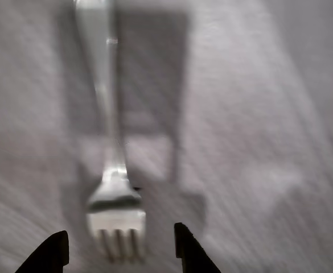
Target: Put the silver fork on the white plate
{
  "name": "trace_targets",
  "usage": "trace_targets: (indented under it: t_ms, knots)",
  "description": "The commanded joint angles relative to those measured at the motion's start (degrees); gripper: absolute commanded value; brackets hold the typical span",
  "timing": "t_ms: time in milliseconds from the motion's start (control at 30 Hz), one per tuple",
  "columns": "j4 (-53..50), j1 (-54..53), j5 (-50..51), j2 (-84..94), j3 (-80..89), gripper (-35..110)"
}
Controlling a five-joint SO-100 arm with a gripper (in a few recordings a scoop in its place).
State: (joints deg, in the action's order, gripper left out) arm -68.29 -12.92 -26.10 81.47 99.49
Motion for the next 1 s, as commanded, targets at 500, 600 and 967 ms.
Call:
trace_targets:
  t_ms: [500,600,967]
  knots:
    - [0.70,1.49,0.70,-7.56,-7.82,21]
    - [0.97,1.85,0.70,-8.26,-8.17,21]
    - [0.18,2.29,2.11,-10.99,-10.72,5]
